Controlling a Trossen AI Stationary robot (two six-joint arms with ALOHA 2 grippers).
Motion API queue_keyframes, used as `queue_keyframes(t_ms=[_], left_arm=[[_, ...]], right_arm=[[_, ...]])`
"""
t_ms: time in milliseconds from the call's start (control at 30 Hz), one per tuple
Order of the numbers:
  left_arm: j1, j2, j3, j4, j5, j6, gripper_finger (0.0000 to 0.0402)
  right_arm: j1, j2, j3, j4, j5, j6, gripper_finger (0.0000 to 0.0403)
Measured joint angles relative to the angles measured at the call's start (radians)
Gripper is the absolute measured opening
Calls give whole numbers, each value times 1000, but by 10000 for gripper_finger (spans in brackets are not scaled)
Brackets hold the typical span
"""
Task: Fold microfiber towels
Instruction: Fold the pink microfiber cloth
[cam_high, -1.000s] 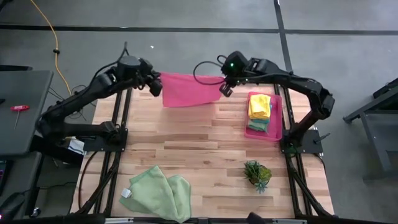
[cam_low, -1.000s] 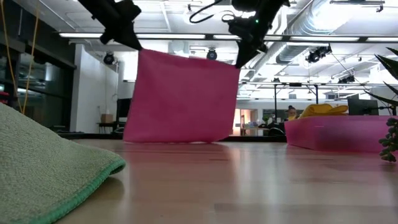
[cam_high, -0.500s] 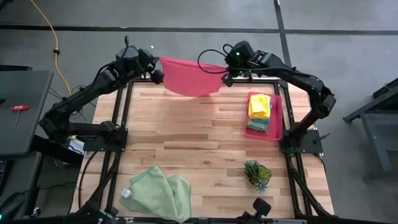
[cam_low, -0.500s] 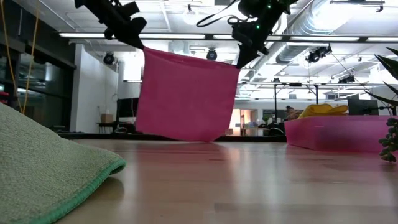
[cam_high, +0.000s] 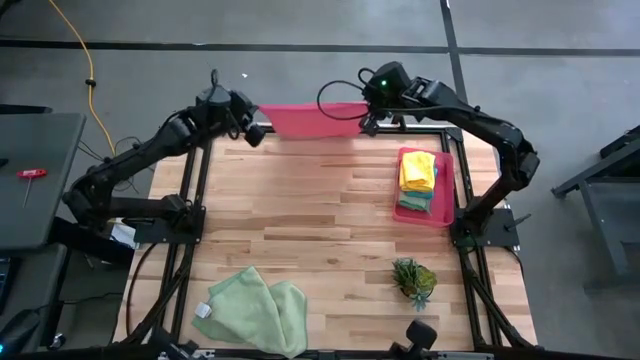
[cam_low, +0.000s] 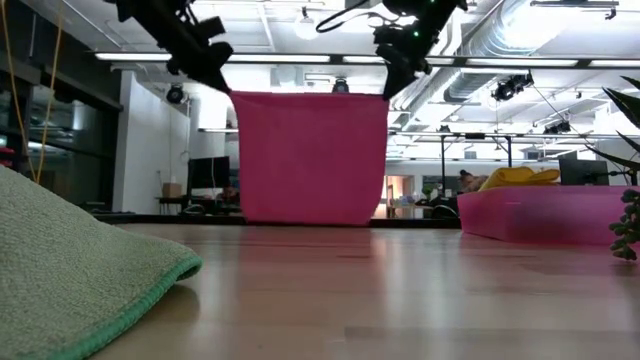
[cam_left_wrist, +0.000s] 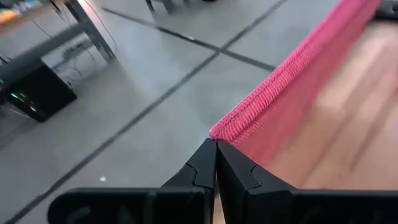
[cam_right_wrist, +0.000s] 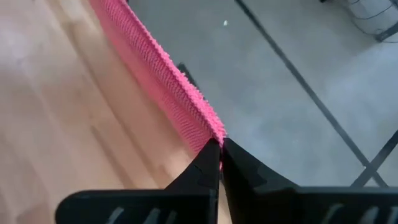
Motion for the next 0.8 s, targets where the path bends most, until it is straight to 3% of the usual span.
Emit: queue_keyframes(t_ms=[200,433,800], left_arm=[[-67,-37,-113,-4,-36,-49,0],[-187,-87,-244,-14,-35,-201,0],[-488,-141,-367,-81,-59,-559,0]], right_arm=[[45,8,-39,-43,2,28,0],[117,8,-176,-78,-12,132,0],[317,8,-405,-69,-113,325,0]])
